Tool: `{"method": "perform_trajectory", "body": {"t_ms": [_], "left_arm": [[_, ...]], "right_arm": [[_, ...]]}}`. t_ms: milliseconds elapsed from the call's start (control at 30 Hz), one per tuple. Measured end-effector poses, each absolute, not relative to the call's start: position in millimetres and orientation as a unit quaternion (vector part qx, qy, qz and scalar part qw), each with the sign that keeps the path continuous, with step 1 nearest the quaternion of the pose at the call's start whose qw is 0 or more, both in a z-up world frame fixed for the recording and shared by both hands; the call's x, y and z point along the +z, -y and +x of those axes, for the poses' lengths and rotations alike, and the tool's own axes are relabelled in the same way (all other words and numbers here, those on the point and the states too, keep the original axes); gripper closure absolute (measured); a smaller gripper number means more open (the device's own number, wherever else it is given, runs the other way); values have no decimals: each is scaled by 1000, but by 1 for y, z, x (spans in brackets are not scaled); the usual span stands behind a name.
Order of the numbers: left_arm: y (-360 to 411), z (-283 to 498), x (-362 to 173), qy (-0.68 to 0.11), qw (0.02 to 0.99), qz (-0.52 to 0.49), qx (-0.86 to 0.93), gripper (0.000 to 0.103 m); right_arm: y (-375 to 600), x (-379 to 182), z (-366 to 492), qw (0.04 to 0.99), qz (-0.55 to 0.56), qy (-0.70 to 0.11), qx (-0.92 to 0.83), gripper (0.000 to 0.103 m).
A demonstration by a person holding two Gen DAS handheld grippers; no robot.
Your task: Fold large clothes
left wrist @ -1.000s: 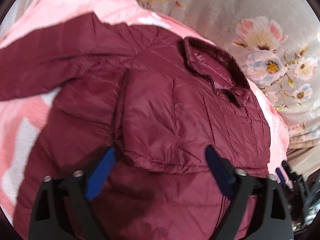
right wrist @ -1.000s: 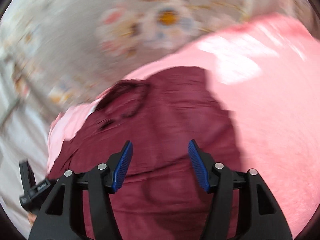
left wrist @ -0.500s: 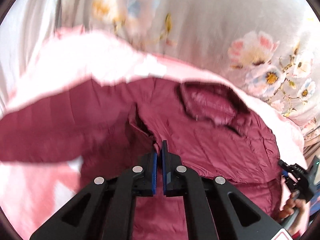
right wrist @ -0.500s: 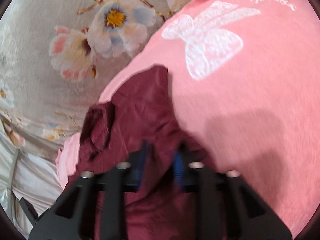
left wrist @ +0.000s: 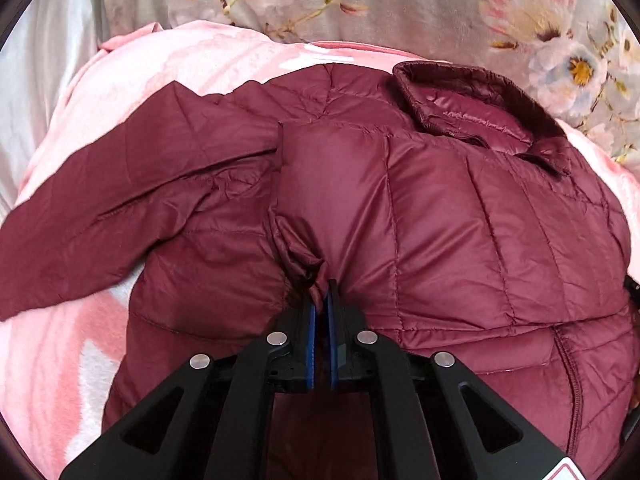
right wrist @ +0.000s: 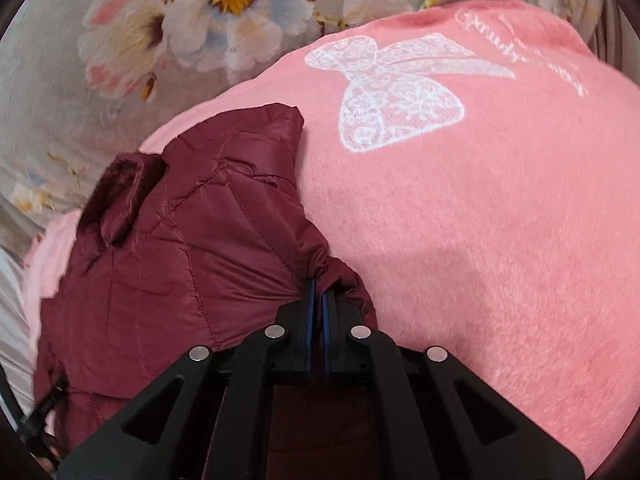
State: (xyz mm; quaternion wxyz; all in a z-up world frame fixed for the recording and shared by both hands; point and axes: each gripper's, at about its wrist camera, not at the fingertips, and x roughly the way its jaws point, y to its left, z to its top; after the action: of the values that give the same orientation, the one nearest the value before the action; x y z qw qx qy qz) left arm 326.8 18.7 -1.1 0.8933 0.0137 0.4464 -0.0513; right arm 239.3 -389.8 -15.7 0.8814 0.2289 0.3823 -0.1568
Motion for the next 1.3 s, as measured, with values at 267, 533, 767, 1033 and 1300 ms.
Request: {"method": "perform_trajectory", "body": {"t_ms": [267, 533, 767, 1033, 1300], "left_arm": [[-26, 307, 32, -421, 904, 71, -22, 59], [36, 302, 75, -390, 915, 65, -77, 50], [88, 315, 17, -423, 898, 107, -57, 50], [83, 314, -8, -419, 902, 91, -46, 43], [83, 314, -9, -417, 904, 92, -39, 38]], "right_arm": [[383, 22, 195, 899, 197, -351, -169, 75], [284, 56, 230, 929, 121, -341, -75, 76], [220, 16, 261, 920, 45, -383, -66, 76], [222, -11, 269, 905, 48, -417, -62, 77], [219, -13, 271, 906, 43, -415, -68, 77]]}}
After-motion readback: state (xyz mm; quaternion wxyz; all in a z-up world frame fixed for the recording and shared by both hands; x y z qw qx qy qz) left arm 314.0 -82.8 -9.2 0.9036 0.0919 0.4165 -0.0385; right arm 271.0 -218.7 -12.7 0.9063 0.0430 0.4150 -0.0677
